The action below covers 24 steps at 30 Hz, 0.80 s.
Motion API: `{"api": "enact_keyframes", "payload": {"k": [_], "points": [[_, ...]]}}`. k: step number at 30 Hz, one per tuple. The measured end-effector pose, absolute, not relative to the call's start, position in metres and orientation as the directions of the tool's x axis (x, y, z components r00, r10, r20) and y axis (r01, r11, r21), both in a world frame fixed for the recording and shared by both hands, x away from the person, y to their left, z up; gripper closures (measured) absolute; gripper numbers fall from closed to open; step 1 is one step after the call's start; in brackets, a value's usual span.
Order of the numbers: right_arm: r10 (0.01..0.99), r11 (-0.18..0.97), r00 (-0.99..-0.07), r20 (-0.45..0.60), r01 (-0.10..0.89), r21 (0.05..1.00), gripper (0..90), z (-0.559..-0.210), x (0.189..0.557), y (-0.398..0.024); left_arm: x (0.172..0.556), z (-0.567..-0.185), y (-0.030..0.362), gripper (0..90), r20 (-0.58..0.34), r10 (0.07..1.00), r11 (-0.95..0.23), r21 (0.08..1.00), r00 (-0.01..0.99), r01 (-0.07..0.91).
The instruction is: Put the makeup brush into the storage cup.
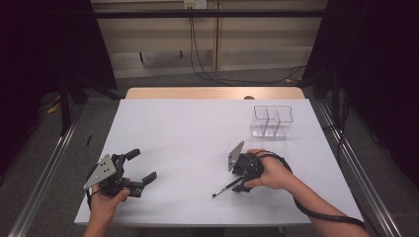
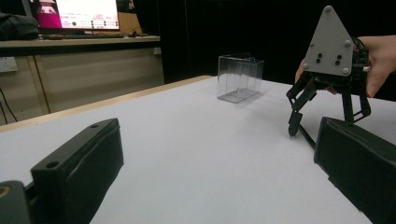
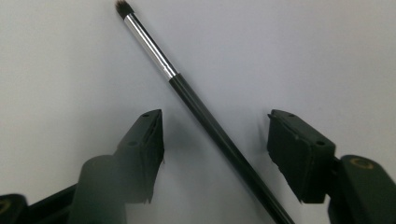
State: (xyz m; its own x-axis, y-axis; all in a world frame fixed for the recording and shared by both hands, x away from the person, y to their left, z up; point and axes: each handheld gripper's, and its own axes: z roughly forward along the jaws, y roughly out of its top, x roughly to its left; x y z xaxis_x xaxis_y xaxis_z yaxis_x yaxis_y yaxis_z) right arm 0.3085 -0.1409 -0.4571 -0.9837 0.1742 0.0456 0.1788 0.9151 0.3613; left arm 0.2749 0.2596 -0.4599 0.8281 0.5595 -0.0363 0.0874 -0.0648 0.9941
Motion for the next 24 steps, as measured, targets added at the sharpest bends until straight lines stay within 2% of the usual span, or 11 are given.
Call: {"api": "enact_keyframes", "payload": {"k": [4,10,12,13,21,24], "points": [[0.146,0.927,-0.988,0.042,0.152,0.343,47.7,-0.455,0.307,-0.137,0.275,-0.460,0.260,1.2,-0.037,0.560,-0.066,0.994,0.828,0.089],[0.129,0.935,-0.991,0.044,0.136,0.327,52.9,-0.454,0.308,-0.134,0.275,-0.460,0.260,1.3,-0.035,0.559,-0.069,0.994,0.828,0.088],[0.148,0.934,-0.988,0.049,0.155,0.320,58.4,-0.453,0.307,-0.133,0.275,-0.460,0.260,1.3,-0.038,0.558,-0.066,0.994,0.829,0.090],[0.154,0.934,-0.987,0.046,0.161,0.319,63.9,-0.452,0.307,-0.133,0.275,-0.460,0.260,1.3,-0.037,0.558,-0.068,0.994,0.829,0.090],[0.154,0.940,-0.987,0.054,0.163,0.298,71.3,-0.451,0.307,-0.130,0.275,-0.460,0.259,1.4,-0.038,0.559,-0.066,0.994,0.828,0.090],[0.150,0.942,-0.987,0.064,0.162,0.294,81.3,-0.451,0.308,-0.129,0.275,-0.460,0.259,1.4,-0.039,0.560,-0.064,0.994,0.828,0.091]]}}
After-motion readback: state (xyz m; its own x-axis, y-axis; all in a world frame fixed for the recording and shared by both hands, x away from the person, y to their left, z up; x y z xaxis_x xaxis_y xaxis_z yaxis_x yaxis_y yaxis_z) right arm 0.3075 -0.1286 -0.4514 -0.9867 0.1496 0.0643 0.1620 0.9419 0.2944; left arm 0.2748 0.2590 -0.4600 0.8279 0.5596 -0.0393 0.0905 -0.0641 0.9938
